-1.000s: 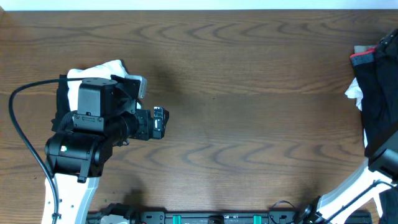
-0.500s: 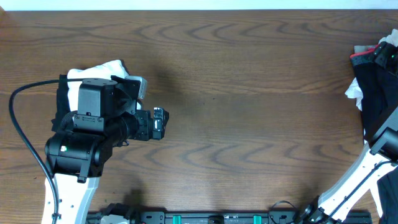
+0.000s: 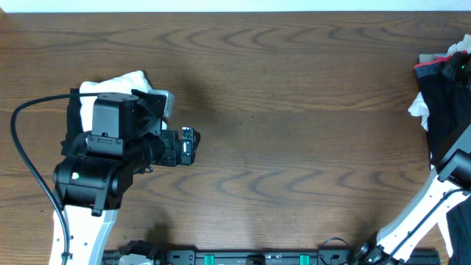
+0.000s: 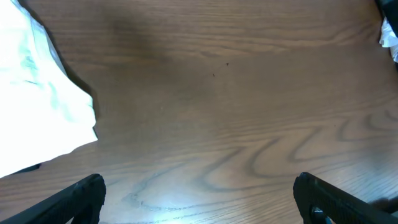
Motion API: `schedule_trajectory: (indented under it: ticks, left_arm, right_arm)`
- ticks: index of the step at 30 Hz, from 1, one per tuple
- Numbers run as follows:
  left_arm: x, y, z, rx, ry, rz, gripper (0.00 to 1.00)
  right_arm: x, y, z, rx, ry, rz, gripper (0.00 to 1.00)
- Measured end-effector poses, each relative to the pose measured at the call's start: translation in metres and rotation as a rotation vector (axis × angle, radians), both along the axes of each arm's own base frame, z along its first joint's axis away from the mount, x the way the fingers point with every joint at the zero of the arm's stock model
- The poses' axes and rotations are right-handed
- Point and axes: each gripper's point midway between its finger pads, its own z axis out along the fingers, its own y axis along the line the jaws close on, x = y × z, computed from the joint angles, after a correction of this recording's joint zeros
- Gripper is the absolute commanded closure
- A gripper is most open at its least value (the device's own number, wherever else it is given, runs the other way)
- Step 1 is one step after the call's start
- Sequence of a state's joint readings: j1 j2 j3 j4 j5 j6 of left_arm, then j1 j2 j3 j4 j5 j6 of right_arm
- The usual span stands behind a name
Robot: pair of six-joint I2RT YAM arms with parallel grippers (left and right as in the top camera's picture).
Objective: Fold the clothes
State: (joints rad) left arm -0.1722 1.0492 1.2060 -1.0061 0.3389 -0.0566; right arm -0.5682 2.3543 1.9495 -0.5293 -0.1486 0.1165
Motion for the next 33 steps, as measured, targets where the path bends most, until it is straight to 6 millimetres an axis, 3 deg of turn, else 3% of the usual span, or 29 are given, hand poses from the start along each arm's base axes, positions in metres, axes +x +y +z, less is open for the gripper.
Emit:
schedule_trajectory:
  ticks: [3, 7, 10, 13, 14, 17, 21, 25, 28, 30, 33]
  left_arm:
    - [0.000, -0.001, 0.001, -0.003, -0.003, -0.002, 0.02]
    - [0.005, -0.001, 0.004, -0.007, -0.027, -0.002, 0.02]
    - [0.011, -0.002, 0.009, -0.012, -0.060, -0.002, 0.02]
    - [0.014, -0.003, 0.014, -0.015, -0.085, -0.002, 0.02]
    - [0.014, -0.002, 0.017, -0.015, -0.094, -0.001, 0.02]
    - [0.015, 0.002, 0.032, -0.002, -0.142, 0.014, 0.02]
    - [0.013, 0.017, 0.066, 0.042, -0.255, 0.074, 0.02]
    - [0.005, 0.035, 0.098, 0.087, -0.367, 0.149, 0.02]
    - [-0.001, 0.048, 0.107, 0.124, -0.405, 0.200, 0.02]
    - [-0.006, 0.055, 0.108, 0.149, -0.410, 0.228, 0.02]
    - [-0.009, 0.061, 0.103, 0.182, -0.390, 0.242, 0.02]
  right_arm:
    - [0.006, 0.017, 0.037, 0.034, -0.073, 0.058, 0.99]
    - [0.011, 0.059, 0.139, 0.016, -0.237, 0.167, 0.99]
    - [0.003, 0.113, 0.232, -0.030, -0.374, 0.273, 0.99]
    - [-0.007, 0.172, 0.290, -0.041, -0.461, 0.389, 0.99]
    - [-0.009, 0.194, 0.300, -0.032, -0.473, 0.431, 0.99]
    - [-0.012, 0.251, 0.297, 0.026, -0.444, 0.544, 0.99]
    - [-0.008, 0.334, 0.256, 0.117, -0.327, 0.697, 0.99]
    - [-0.019, 0.423, 0.218, 0.166, -0.216, 0.857, 0.99]
    - [-0.040, 0.498, 0.204, 0.177, -0.169, 1.002, 0.96]
    - [-0.058, 0.538, 0.199, 0.176, -0.155, 1.094, 0.87]
    - [-0.082, 0.581, 0.196, 0.146, -0.147, 1.210, 0.78]
